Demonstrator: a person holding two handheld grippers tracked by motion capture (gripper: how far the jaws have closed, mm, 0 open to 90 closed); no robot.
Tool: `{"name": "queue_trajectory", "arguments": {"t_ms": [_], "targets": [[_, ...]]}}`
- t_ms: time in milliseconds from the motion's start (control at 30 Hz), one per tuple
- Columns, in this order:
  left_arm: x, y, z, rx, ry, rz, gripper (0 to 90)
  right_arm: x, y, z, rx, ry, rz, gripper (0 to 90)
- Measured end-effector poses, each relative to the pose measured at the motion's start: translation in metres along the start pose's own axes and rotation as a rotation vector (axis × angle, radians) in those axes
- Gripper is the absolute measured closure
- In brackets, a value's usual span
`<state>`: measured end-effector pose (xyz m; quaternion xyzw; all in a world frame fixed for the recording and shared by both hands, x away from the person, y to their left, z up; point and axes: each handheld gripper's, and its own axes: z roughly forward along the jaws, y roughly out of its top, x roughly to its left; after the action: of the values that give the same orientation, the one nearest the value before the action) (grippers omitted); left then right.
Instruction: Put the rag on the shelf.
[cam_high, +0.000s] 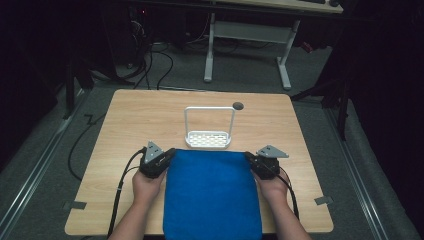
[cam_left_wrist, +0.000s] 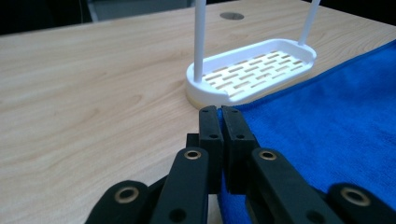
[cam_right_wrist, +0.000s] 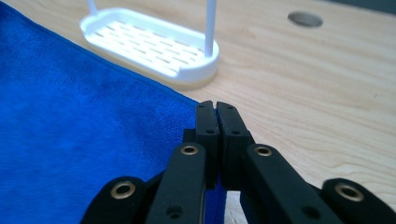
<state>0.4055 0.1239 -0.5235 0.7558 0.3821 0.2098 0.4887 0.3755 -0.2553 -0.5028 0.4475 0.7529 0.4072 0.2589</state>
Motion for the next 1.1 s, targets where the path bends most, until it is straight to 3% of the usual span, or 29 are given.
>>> {"name": "queue_trajectory", "arguments": {"t_ms": [33,200,600,667,867,1100], "targets": [[-0.003,0.000,-0.001,0.011,-0.005,0.004,88.2,0.002,0.003,-0.008,-0.032,0.000,-0.008,88.9],[-0.011,0.007,-0.008,-0.023,-0.033,-0.007,88.2,0.006,0.009,-0.018,-0.075,0.002,-0.021,88.9],[-0.009,0.016,-0.026,-0.094,-0.019,-0.041,88.2,0.005,0.014,-0.029,-0.150,-0.003,-0.015,88.9],[-0.009,0.019,-0.032,-0.129,-0.022,-0.055,88.2,0.004,0.016,-0.033,-0.165,-0.005,-0.007,88.9],[-0.012,0.029,-0.044,-0.169,-0.021,-0.036,88.2,0.007,0.024,-0.046,-0.229,-0.006,-0.008,89.0],[-0.020,0.046,-0.062,-0.248,-0.020,-0.011,88.2,0.011,0.034,-0.061,-0.290,-0.008,-0.022,89.0]]}}
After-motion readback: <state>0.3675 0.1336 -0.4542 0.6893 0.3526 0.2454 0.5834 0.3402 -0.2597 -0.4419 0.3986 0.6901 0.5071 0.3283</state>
